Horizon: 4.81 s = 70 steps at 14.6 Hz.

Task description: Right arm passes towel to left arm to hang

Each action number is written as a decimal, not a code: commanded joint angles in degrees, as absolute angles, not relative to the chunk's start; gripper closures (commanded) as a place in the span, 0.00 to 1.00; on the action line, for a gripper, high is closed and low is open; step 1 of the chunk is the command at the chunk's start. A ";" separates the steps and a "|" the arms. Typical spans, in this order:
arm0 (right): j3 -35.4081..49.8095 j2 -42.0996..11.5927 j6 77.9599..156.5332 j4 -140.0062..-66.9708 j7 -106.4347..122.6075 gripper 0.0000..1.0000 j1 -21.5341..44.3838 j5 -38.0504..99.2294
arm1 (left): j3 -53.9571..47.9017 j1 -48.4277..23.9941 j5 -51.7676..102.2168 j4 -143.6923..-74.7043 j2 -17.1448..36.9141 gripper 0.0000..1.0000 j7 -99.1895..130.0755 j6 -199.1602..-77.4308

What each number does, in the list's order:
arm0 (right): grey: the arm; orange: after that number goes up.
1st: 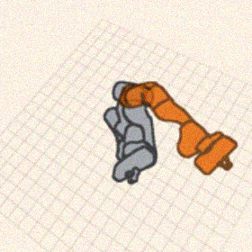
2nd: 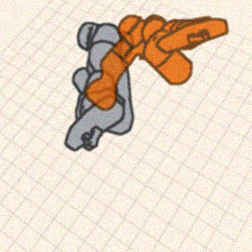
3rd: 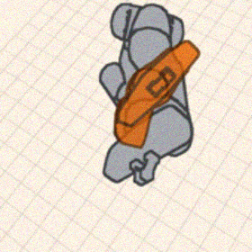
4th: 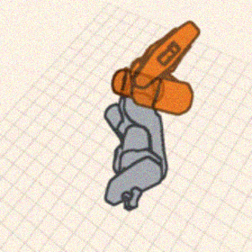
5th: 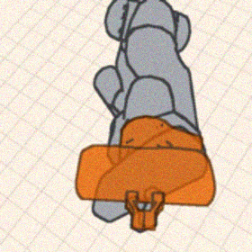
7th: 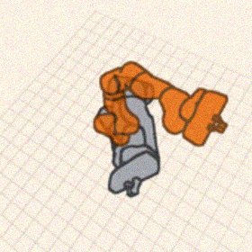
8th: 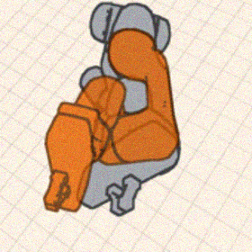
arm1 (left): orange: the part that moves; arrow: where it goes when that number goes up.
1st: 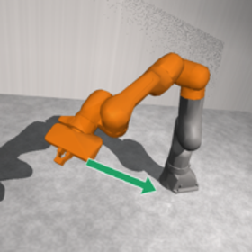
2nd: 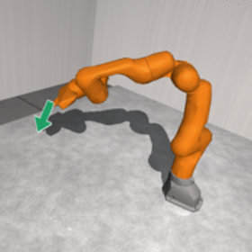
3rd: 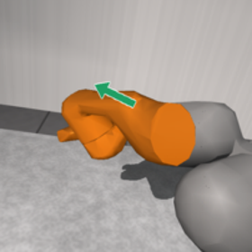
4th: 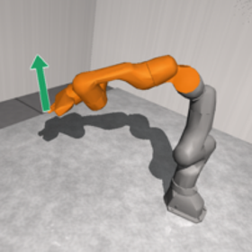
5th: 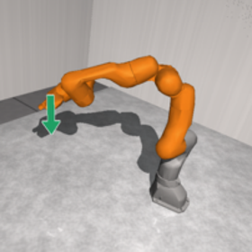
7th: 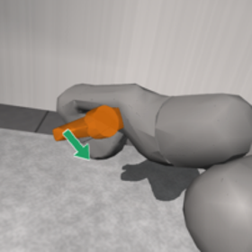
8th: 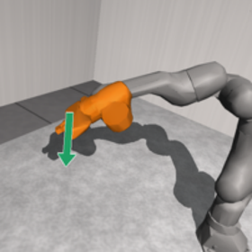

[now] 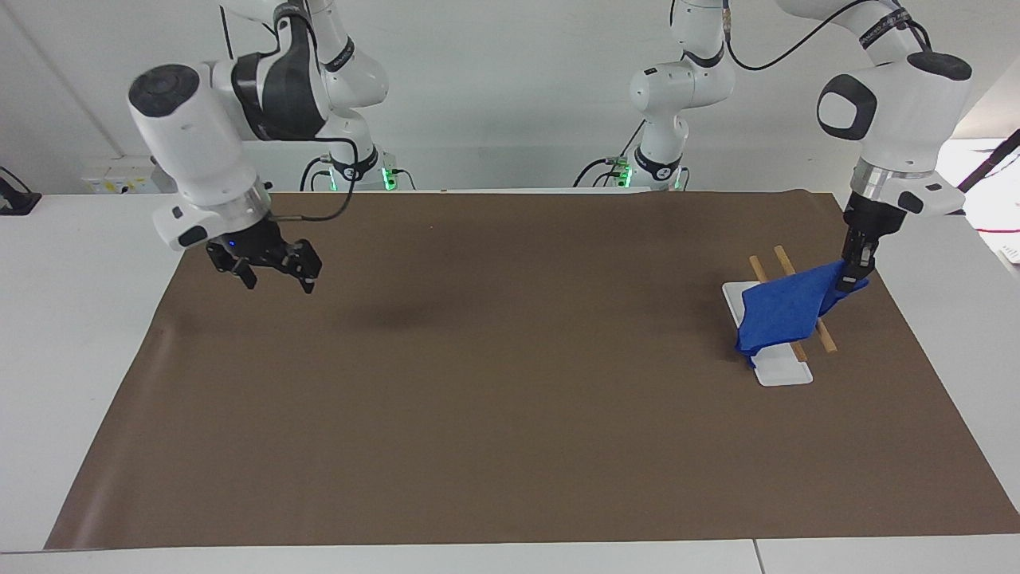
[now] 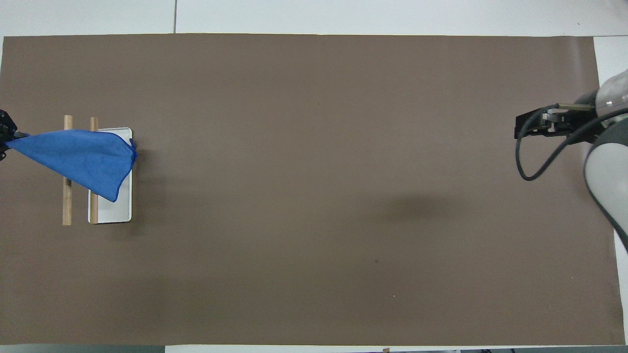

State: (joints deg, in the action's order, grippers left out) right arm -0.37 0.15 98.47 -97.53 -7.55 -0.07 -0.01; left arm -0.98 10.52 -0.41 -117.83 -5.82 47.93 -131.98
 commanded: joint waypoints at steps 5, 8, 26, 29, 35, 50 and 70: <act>0.62 -1.41 84.81 -86.65 -2.46 0.00 -1.05 -4.13 | -1.58 15.21 -1.32 -120.41 -7.56 1.00 41.84 -134.73; 0.70 -0.97 85.43 -87.89 -2.37 0.00 -1.49 -3.61 | -1.58 16.08 -1.32 -123.48 -7.82 1.00 41.75 -137.63; 0.70 1.23 85.25 -91.23 -6.68 0.00 -0.79 -1.41 | -2.11 18.55 -1.23 -109.53 2.37 0.00 42.28 -131.59; 0.70 1.23 85.25 -91.14 -6.68 0.00 -0.79 -1.41 | -2.11 13.37 -1.32 -104.95 3.60 0.00 41.84 -127.37; 0.88 1.23 85.34 -91.14 -6.77 0.00 -0.70 -1.41 | -2.28 6.07 -1.14 -103.80 2.29 0.00 25.43 -119.55; 0.88 1.23 85.25 -91.05 -6.59 0.00 -0.70 -1.41 | -4.22 2.02 0.43 -88.68 1.58 0.00 -2.80 -87.72; 0.88 1.14 85.43 -90.88 -6.06 0.00 -0.70 -1.41 | -4.31 -0.09 2.02 -92.64 -0.97 0.00 -5.19 -86.75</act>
State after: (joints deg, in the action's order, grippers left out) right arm 0.54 0.04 84.57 -89.70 -5.61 -0.32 -2.43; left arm -4.53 0.46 2.11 -91.96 -0.12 -4.59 -87.53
